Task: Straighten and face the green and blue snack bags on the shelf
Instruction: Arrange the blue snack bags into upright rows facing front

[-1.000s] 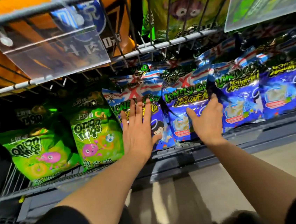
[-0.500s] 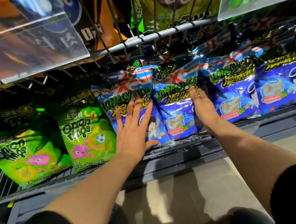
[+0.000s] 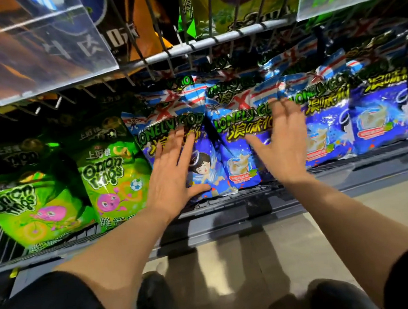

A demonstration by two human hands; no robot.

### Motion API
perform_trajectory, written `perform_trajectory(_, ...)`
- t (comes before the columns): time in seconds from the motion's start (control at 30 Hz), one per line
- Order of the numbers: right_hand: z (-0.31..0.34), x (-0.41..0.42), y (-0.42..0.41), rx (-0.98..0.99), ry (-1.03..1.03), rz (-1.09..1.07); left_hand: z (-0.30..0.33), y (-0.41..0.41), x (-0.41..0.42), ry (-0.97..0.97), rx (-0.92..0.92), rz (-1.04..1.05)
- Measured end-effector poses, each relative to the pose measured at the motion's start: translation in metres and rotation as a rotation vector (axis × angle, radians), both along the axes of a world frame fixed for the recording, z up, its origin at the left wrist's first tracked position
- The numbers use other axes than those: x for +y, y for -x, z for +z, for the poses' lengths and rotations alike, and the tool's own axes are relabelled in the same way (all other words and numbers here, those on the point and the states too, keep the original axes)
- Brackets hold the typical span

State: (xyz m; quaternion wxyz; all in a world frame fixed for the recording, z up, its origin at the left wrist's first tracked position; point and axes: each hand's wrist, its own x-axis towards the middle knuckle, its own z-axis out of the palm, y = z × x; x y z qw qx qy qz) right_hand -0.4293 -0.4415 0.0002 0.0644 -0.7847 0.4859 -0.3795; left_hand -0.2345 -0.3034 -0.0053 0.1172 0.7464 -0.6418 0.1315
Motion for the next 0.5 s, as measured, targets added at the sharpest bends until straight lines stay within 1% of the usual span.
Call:
perform_trajectory(0.03, 0.001, 0.001, -0.003, 0.170, 0.034, 0.089, -0.001, -0.005, 0.004, 0.016, -0.027, 0.017)
perform_trajectory(0.07, 0.000, 0.002, -0.008, 0.335, -0.001, 0.158, -0.002, -0.010, 0.006, 0.003, -0.054, 0.040)
perform_trajectory(0.1, -0.002, -0.001, -0.011, 0.461, -0.074, 0.204, -0.004, -0.013, 0.008, -0.029, -0.073, 0.056)
perform_trajectory(0.13, -0.004, -0.004, -0.012, 0.531, -0.143, 0.221, -0.005, -0.015, 0.009, -0.068, -0.085, 0.066)
perform_trajectory(0.17, -0.007, -0.010, -0.011, 0.554, -0.189, 0.210, -0.006, -0.015, 0.008, -0.105, -0.094, 0.076)
perform_trajectory(0.3, -0.010, -0.028, -0.002, 0.503, -0.318, 0.141, 0.000, -0.014, -0.002, -0.202, -0.101, 0.130)
perform_trajectory(0.43, -0.012, -0.020, -0.008, 0.430, -0.418, 0.201, 0.007, -0.013, -0.005, -0.293, 0.041, 0.157)
perform_trajectory(0.5, -0.011, -0.016, -0.009, 0.418, -0.446, 0.212, 0.009, -0.009, -0.006, -0.298, 0.063, 0.158)
